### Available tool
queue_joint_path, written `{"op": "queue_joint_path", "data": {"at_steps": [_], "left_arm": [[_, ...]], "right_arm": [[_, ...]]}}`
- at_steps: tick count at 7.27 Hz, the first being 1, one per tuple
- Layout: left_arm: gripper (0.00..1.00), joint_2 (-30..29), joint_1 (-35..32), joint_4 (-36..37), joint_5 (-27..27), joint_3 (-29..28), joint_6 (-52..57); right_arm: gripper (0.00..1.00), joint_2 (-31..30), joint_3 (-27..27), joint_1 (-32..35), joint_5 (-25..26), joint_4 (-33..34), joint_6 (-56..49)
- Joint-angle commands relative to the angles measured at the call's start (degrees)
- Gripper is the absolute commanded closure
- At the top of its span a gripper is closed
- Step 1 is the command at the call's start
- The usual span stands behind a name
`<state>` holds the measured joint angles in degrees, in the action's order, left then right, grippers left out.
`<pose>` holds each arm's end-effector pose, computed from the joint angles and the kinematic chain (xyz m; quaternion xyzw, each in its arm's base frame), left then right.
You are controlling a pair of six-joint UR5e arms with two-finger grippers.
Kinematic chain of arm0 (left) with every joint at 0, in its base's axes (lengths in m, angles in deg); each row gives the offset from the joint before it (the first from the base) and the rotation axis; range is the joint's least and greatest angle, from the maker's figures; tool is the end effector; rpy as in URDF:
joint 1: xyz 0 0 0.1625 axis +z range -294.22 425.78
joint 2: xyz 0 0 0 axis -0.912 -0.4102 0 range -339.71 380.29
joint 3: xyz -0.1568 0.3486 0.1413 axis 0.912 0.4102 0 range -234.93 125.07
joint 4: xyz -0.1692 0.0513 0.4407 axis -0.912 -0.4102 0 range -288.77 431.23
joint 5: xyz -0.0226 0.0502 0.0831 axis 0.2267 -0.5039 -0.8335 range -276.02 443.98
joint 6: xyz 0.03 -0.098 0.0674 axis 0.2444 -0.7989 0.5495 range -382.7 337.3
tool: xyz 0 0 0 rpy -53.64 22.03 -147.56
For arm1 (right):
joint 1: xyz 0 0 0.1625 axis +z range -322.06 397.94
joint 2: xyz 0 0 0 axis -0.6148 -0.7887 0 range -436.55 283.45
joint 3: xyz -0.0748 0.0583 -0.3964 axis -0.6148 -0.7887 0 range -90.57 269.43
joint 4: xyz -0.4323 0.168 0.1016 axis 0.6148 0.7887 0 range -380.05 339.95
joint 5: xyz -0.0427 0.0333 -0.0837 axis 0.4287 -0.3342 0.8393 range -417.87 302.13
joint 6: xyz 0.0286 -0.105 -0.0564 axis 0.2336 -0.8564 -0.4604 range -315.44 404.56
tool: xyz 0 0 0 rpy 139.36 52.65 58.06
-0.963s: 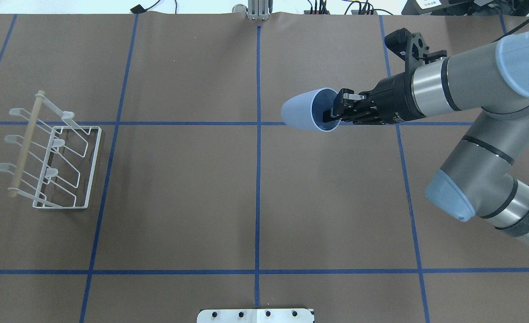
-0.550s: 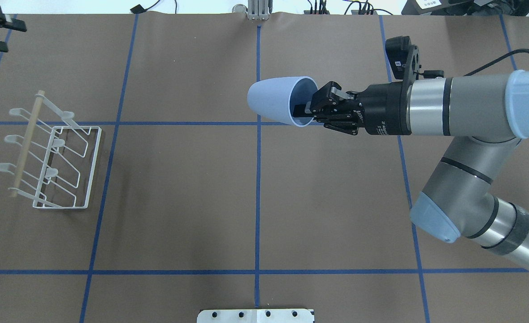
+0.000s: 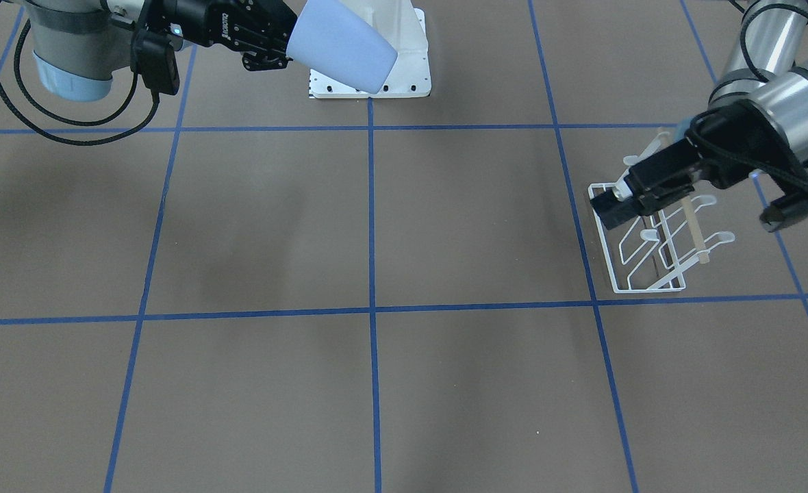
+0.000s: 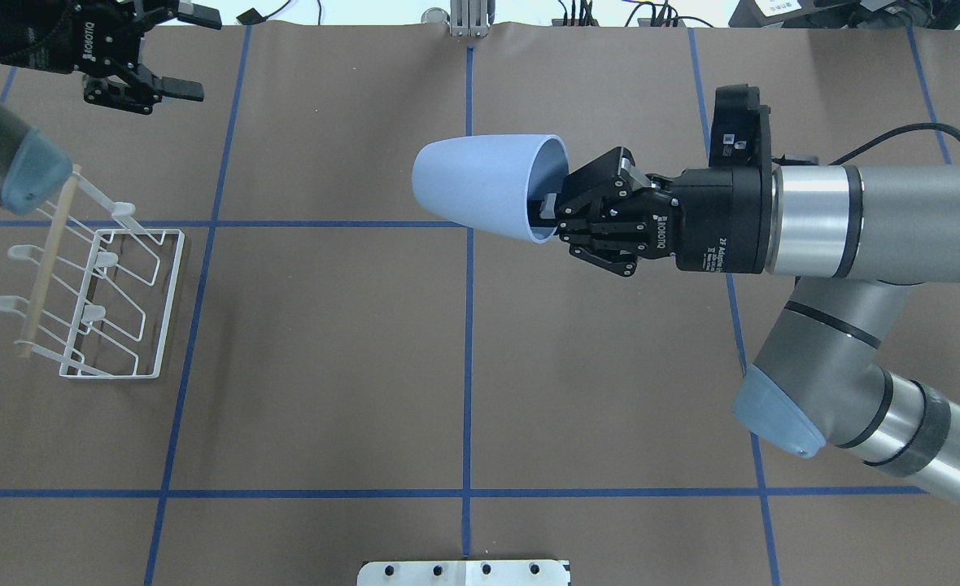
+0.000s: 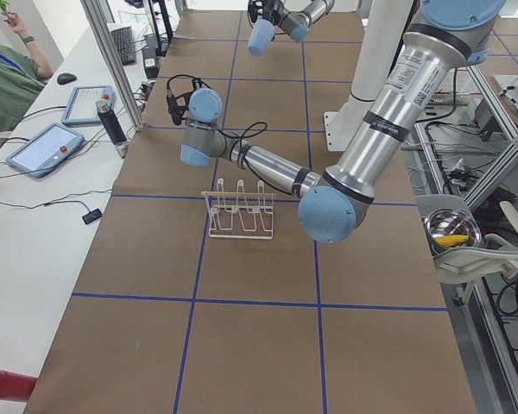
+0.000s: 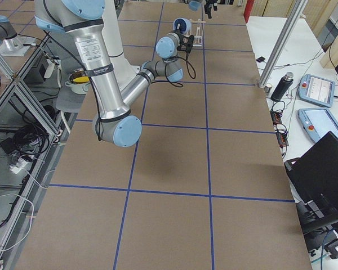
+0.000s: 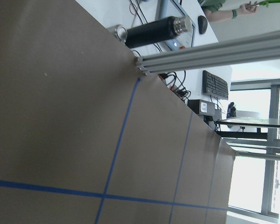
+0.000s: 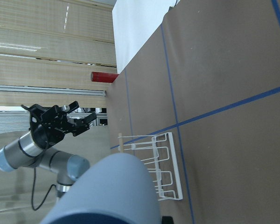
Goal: Hang cup on cup holder
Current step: 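Lift the cup toward table center with right gripper while left arm approaches, then bring the left gripper to the cup's base and close on it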
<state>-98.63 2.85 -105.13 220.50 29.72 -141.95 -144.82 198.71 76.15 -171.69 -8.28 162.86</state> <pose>0.2609 -0.6080 0.2144 0.0010 0.7857 -0.1558 0.5986 -0.3755 -0.4022 0.1004 -0.0310 -0.8500 0.1225 0.5114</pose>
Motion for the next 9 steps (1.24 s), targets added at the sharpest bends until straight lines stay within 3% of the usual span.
{"op": "queue_joint_path", "data": {"at_steps": [1,2,5,9], "left_arm": [[0.02,-1.05,7.86,-13.49,-13.19,5.57,-12.42],[0.02,-0.88,13.13,-17.57,-18.95,7.78,-13.63],[0.02,-1.57,19.23,-17.53,-19.71,12.89,-17.73],[0.02,-2.28,23.46,-17.18,-19.71,15.97,-18.65]], "right_arm": [[1.00,0.85,0.23,-2.69,-1.14,-3.39,0.88],[1.00,0.77,0.32,-2.96,-1.84,-6.99,2.36],[1.00,0.24,0.14,-2.96,-2.55,-15.69,3.60],[1.00,0.50,0.14,-3.31,-2.55,-17.31,3.60]]}}
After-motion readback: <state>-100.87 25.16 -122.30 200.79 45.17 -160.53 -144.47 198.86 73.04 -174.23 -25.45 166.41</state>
